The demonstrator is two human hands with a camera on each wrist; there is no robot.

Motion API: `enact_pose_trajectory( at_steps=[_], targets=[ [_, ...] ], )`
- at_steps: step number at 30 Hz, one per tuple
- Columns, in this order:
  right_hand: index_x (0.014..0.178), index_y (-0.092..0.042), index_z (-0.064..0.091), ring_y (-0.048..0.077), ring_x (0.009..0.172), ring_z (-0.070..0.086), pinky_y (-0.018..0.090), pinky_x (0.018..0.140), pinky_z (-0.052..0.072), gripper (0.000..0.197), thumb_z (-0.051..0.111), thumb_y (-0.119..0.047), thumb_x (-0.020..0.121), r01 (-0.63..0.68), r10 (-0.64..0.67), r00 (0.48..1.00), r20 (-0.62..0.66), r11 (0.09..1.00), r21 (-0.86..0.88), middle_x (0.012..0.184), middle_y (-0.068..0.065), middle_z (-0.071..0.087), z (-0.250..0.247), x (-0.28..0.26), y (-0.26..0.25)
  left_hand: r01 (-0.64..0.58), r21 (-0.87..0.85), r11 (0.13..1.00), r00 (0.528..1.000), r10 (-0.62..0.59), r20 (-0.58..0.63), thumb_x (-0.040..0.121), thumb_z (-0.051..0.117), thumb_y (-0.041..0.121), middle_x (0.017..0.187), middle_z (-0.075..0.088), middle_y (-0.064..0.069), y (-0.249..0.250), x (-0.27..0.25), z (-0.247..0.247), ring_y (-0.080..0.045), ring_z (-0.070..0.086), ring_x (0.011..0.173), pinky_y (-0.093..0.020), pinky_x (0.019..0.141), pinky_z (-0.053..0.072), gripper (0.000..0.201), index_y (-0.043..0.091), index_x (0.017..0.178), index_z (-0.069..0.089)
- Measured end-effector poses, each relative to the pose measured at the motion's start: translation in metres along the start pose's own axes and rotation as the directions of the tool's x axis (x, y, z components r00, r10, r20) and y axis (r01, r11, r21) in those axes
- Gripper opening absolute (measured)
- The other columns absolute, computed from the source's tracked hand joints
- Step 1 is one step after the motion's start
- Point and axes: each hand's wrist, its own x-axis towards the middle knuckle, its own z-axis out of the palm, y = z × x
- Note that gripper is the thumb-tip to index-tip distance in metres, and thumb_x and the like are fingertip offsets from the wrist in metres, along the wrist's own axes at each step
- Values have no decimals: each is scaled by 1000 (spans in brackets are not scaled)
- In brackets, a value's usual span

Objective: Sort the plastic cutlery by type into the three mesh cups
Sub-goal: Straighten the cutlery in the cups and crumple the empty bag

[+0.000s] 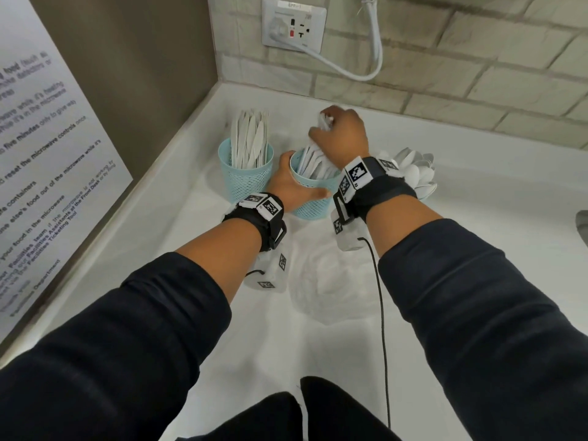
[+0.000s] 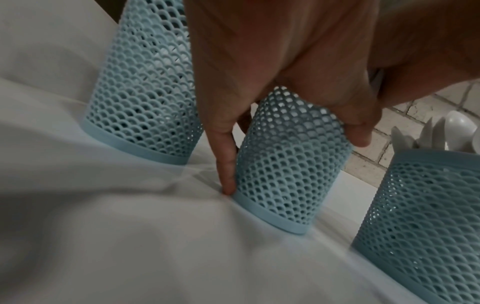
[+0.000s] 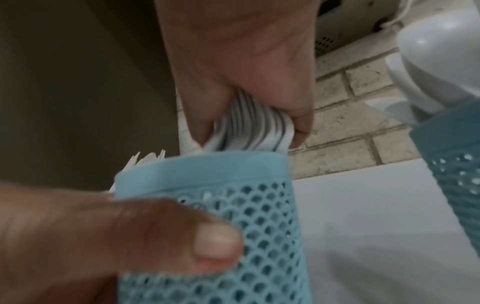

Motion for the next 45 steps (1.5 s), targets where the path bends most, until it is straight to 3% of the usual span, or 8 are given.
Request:
enact_pose_trajectory(
  at_steps=[4,8,13,17,23,26,32,45],
  targets=[
    [102,-5,62,29,113,47,39,89,44,56,53,-58,83,-75,138,978,154,932,-355,117,13,51,9,1,-4,-12,-19,1000,1000,13,21,59,87,19,132,49,-6,1,0,-1,-21,50,120,-42,104,42,104,15,139,20],
    [59,-10,43,18,65,49,25,57,37,52,53,-52,87,-51,94,952,291,987,-151,64,2,49,5,8,-12,-1,-6,1000,1000,1,22,59,87,19,132,49,-5,3,-1,-1,-21,50,120,-41,104,42,104,14,139,20],
    [108,-2,59,28,98,56,26,76,40,35,52,-31,89,-74,83,995,51,984,-163,112,14,53,9,-3,3,23,22,999,1000,-23,3,56,87,31,126,52,-1,5,-5,-2,-21,53,113,-46,94,49,103,24,137,23],
    [104,-1,64,28,97,60,24,72,37,29,56,-22,86,92,-81,983,163,994,-58,105,17,65,8,-6,-4,29,0,1000,1000,-29,3,55,87,28,128,51,-2,8,-7,-1,-20,52,116,-44,100,46,105,21,137,23],
    [123,-10,55,26,113,54,29,85,42,48,59,-42,87,44,-1,976,218,980,-194,123,11,58,-2,1,0,1,26,1000,1000,0,-13,58,87,22,123,53,-1,9,-9,-2,-19,53,114,-40,100,45,100,18,137,25],
    [130,-14,51,22,124,48,30,100,39,59,58,-51,84,-14,18,996,93,999,-35,135,8,51,-20,3,-4,-8,50,999,999,10,-34,57,88,25,128,50,-1,11,-8,0,-19,50,118,-37,102,43,101,18,137,26],
    [122,-12,57,24,120,50,30,96,42,46,59,-40,87,-66,64,993,-102,998,-15,129,10,55,-63,6,1,40,121,992,998,-34,-45,62,86,30,135,46,-2,21,-16,2,-19,46,122,-30,100,39,99,14,139,26],
    [148,-18,17,30,137,32,46,110,27,102,54,-74,71,-385,473,839,267,865,-323,152,8,29,-115,-35,68,-77,763,642,959,-161,232,91,56,35,114,63,-13,106,-65,9,-28,58,110,-30,91,44,50,-2,124,50]
  ],
)
